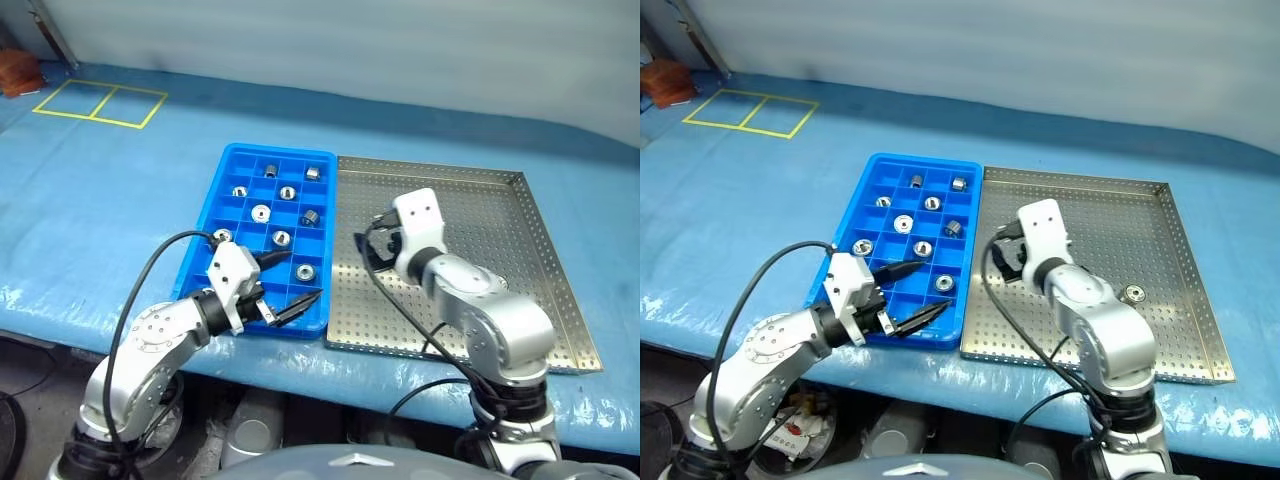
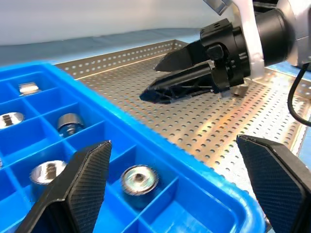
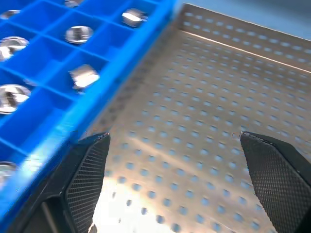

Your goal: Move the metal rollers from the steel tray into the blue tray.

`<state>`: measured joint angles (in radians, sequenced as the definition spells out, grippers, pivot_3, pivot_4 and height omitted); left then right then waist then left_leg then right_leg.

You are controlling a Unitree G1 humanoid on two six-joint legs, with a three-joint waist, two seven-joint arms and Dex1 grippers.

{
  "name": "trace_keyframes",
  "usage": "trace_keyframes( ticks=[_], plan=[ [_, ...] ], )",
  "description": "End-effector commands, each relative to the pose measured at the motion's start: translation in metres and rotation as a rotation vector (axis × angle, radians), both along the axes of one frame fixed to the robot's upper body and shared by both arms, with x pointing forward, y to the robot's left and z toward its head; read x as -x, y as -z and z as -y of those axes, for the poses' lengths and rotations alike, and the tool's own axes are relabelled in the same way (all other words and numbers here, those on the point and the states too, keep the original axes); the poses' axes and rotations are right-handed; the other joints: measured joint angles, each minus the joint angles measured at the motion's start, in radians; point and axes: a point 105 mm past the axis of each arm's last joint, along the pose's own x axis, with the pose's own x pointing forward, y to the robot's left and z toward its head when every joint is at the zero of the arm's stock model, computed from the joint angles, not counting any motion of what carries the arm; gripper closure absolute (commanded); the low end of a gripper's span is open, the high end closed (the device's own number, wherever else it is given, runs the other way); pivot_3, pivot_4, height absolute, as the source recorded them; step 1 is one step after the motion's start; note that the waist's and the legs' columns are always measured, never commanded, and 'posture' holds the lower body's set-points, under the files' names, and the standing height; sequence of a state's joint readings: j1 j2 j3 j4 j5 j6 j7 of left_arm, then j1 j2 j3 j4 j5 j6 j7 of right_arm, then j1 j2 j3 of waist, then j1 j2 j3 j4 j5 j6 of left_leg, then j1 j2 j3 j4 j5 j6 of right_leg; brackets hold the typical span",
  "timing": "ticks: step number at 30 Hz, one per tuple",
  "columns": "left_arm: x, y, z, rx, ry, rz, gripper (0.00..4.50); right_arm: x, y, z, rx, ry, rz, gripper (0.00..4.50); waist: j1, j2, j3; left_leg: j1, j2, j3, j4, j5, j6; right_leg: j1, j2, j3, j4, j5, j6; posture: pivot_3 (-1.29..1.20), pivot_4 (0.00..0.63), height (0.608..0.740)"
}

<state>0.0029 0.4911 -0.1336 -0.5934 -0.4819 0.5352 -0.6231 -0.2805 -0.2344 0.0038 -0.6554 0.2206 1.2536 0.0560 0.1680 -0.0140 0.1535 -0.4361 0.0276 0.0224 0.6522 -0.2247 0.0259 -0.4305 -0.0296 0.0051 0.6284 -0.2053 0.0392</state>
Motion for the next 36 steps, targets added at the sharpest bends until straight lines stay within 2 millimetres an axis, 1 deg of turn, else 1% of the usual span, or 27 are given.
trace_keyframes(
  ticks=[1,6,9,12,18,21,29,36],
  plan=[
    [0.002,-0.003,0.015,0.022,0.076,0.013,0.0,0.003,-0.01,0.033,0.019,0.158,0.068,0.01,-0.025,0.0,0.0,0.0,0.0,0.0,0.0,0.0,0.0,0.0,0.0,0.0,0.0,0.0,0.0,0.16,0.15,0.74],
    [-0.001,-0.001,0.035,0.021,0.122,0.03,0.0,0.003,0.001,0.055,0.01,0.328,0.083,0.01,-0.095,0.001,0.0,0.003,0.0,0.0,0.0,0.0,0.0,0.002,0.002,0.003,0.001,0.0,0.0,0.12,0.15,0.74],
    [-0.001,0.002,0.045,0.019,0.14,0.032,0.0,0.002,0.009,0.063,-0.011,0.418,0.1,0.01,-0.117,0.001,0.0,0.005,0.0,0.0,0.0,0.0,0.0,0.002,0.003,0.005,0.003,0.0,0.0,0.12,0.15,0.74],
    [0.003,0.003,0.052,0.027,0.181,0.023,0.0,0.001,0.017,0.07,-0.02,0.488,0.117,0.01,-0.134,0.001,0.0,0.006,0.0,0.001,0.0,0.0,0.0,0.002,0.003,0.007,0.004,0.0,0.0,0.1,0.15,0.74],
    [0.01,0.006,0.061,0.035,0.224,0.01,0.0,0.0,0.033,0.085,-0.046,0.594,0.122,0.01,-0.142,0.001,0.0,0.007,0.001,0.001,0.003,0.0,0.0,0.002,0.003,0.008,0.008,0.0,0.001,0.11,0.15,0.74],
    [0.012,0.006,0.064,0.045,0.235,0.003,0.0,0.002,0.04,0.089,-0.073,0.611,0.111,0.01,-0.14,0.001,0.0,0.007,0.001,0.001,0.005,0.0,0.0,0.002,0.003,0.009,0.011,0.0,0.0,0.11,0.15,0.74],
    [0.015,0.007,0.065,0.048,0.236,-0.006,0.0,-0.001,0.057,0.087,-0.109,0.605,0.086,0.01,-0.144,0.001,0.0,0.009,0.002,0.001,0.008,0.0,0.0,0.002,0.003,0.01,0.015,0.0,0.0,0.12,0.15,0.74],
    [0.016,0.008,0.064,0.053,0.231,-0.014,0.0,-0.006,0.063,0.09,-0.105,0.609,0.099,0.01,-0.141,0.002,0.0,0.008,0.002,0.001,0.008,0.0,0.001,0.002,0.003,0.01,0.015,0.0,0.0,0.13,0.15,0.74]
  ],
)
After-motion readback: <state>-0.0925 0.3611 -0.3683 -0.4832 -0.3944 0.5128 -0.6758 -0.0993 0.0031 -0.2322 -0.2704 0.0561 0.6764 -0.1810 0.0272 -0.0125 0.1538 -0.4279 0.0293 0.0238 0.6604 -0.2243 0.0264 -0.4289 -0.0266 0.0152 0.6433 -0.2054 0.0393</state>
